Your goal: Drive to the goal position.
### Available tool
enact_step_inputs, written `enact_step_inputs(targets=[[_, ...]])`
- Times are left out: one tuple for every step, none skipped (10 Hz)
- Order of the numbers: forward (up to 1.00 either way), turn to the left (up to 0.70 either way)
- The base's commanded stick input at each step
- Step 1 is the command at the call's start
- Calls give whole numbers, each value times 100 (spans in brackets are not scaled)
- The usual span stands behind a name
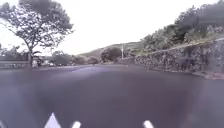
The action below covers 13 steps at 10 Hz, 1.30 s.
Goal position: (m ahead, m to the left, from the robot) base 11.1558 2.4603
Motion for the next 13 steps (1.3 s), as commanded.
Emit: enact_step_inputs(targets=[[70,0],[70,0],[70,0],[70,0],[70,0],[70,0],[70,0],[70,0],[70,0],[70,0],[70,0],[70,0],[70,0]])
